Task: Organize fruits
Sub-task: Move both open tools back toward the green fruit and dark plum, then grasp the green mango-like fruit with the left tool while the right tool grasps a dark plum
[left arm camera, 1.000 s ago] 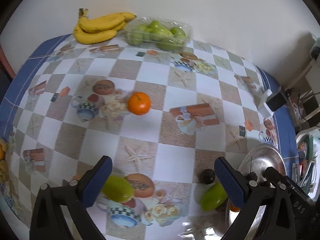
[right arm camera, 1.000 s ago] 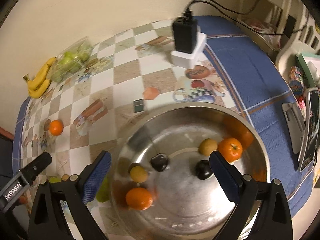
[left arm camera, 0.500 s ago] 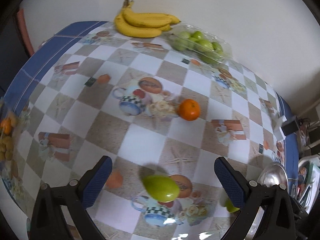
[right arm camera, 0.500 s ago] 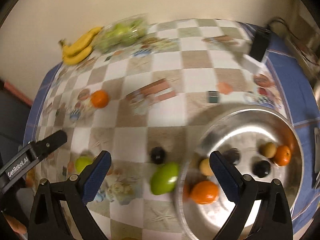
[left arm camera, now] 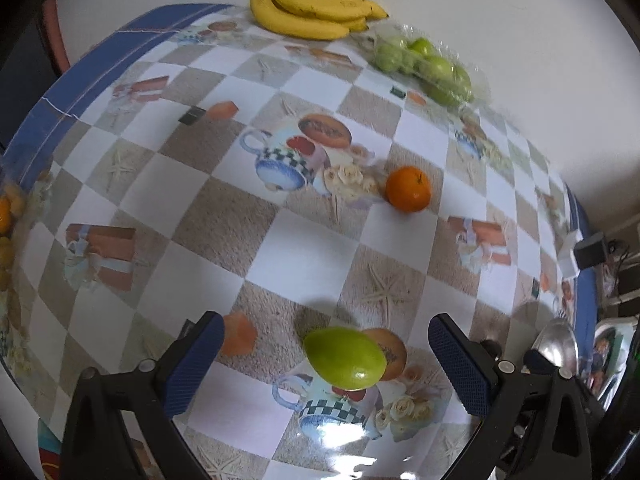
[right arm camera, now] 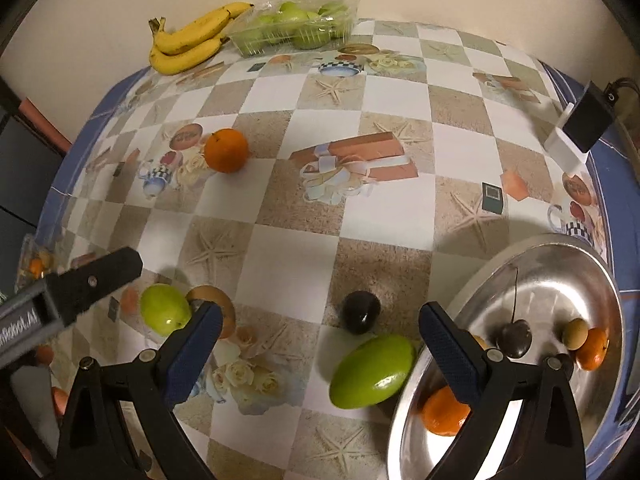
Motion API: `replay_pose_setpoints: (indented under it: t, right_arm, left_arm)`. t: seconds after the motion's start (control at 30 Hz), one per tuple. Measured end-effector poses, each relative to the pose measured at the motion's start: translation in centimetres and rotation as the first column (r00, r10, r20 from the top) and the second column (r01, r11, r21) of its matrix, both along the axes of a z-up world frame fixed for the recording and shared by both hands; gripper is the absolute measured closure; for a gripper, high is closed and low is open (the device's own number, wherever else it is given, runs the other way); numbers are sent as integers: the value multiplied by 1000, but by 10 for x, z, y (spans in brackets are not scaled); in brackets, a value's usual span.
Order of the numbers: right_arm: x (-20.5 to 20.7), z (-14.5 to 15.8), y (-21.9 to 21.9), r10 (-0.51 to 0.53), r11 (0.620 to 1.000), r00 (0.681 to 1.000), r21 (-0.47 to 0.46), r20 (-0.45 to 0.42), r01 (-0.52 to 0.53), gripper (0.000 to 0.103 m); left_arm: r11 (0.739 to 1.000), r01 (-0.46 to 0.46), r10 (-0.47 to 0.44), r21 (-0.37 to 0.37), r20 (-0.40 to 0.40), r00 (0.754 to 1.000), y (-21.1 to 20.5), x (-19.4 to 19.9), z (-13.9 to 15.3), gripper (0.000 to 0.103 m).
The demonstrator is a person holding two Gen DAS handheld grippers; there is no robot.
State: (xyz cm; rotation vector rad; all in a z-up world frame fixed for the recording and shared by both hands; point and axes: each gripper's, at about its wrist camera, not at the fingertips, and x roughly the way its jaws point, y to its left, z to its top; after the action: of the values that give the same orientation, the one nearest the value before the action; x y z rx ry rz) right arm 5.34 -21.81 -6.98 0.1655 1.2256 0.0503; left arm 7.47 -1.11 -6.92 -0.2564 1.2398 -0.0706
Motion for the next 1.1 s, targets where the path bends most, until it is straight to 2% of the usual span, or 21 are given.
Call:
replay_pose_setpoints:
  t: [0.17,0.33,0.4,0.47,0.5,0.63,0.73,0.87,0.97,1.1]
  right_arm:
    - [8,-8,5,30,999,999,-10,-10,-30,4]
    - [12,-8,10,51,997,999,-63,3,-51,7]
    - [14,-9,10,51,995,999,-88,1,-51,15]
    - [14,-12,9,47,995,999,-93,-8,-47,28]
    - [14,-14,7,38,994,999,-100,-16,-40,30]
    - [15,-20,3,15,991,999,-134,-32,-19,54]
    - [17,-23,-1,0,992,999,-127,-42,-5,57]
    - [17,-27,-4,-13,991,998,-133,-55,5,69]
    - [17,-26,-7,-19,993,998,-119,-54,13,76]
    - [17,-25,-9,-16,993,998,-117,-54,10,77]
  left_arm:
    - [1000,-7,7,-11,-31,999,-1,-1,-6,0]
    - [999,-20,17,-45,-70,997,-1,-1,-14,1]
    - [998,-15,11,-56,-79,997,-3,-2,-16,3]
    - [997,-12,6,-72,-87,996,-5,-2,-18,8]
    - [996,-10,2,-83,-95,995,-6,-2,-19,9]
    - [993,-14,-2,-120,-134,991,-9,-3,-26,22]
    - [992,-11,-8,-126,-145,989,-10,-3,-28,34]
    - [992,-18,-2,-122,-164,986,-10,-3,-33,48]
    - [991,-24,0,-133,-175,985,-10,-2,-35,51]
    - [992,-16,-6,-126,-170,985,-11,-2,-34,51]
